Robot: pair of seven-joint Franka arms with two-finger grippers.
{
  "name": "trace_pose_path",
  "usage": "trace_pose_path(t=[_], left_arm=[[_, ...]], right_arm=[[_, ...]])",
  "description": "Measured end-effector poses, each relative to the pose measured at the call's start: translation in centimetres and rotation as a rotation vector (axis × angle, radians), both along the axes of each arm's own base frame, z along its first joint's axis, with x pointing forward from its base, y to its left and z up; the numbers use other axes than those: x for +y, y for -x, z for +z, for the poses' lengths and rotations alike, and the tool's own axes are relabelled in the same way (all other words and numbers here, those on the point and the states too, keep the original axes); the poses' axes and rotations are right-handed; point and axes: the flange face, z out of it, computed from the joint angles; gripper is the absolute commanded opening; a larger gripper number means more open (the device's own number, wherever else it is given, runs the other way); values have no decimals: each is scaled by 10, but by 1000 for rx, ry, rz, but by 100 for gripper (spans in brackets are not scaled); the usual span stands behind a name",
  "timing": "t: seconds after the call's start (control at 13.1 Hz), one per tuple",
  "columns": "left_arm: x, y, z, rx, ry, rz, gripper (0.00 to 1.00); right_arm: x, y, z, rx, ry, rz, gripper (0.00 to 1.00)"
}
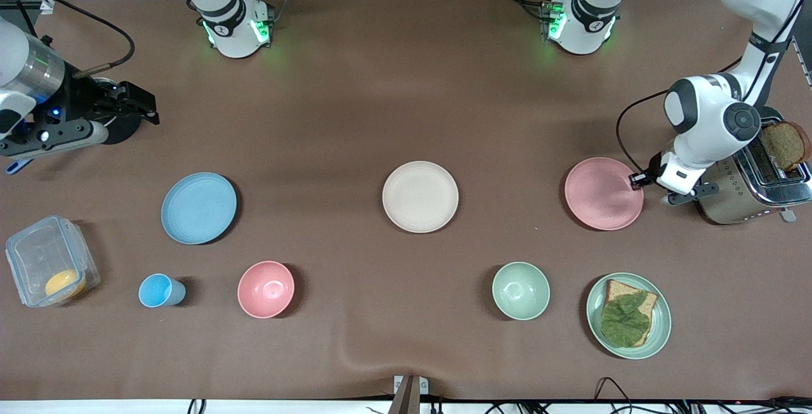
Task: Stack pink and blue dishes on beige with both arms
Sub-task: 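Grip the pink plate with the left gripper while the right gripper reaches the blue plate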
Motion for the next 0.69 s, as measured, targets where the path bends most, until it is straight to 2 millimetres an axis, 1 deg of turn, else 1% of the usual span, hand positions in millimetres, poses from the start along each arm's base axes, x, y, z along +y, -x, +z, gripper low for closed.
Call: trace_pose_path(t=[0.08, 0.15, 0.23, 0.31, 0.38, 0.46, 0.54, 0.61, 0.69], left_arm=[[-13, -5, 14, -27, 0, -24, 0], [-31, -11, 28, -55, 6, -41, 0], [-55, -17, 42, -79, 25, -37, 0], [-86, -24, 56, -89, 50, -34, 0], [-121, -31, 71, -93, 73, -39, 0], [-157, -35, 85, -97, 95, -50, 0], [-193, -35, 95, -99, 119, -53, 0], [-228, -30, 101, -93, 144, -43, 0], [-262, -25, 101, -80, 169, -29, 0]], right_arm=[[-3, -8, -16, 15, 2, -7, 100], [-11, -20, -41, 39, 5, -23, 100], [-23, -35, -73, 63, 6, -46, 100], [-36, -52, -109, 78, 6, -68, 100], [-47, -67, -144, 90, 7, -83, 100], [-54, -78, -175, 96, 11, -90, 100], [-61, -87, -200, 96, 27, -84, 100], [-67, -91, -220, 106, 39, -75, 100], [-74, -94, -236, 119, 41, -60, 100]])
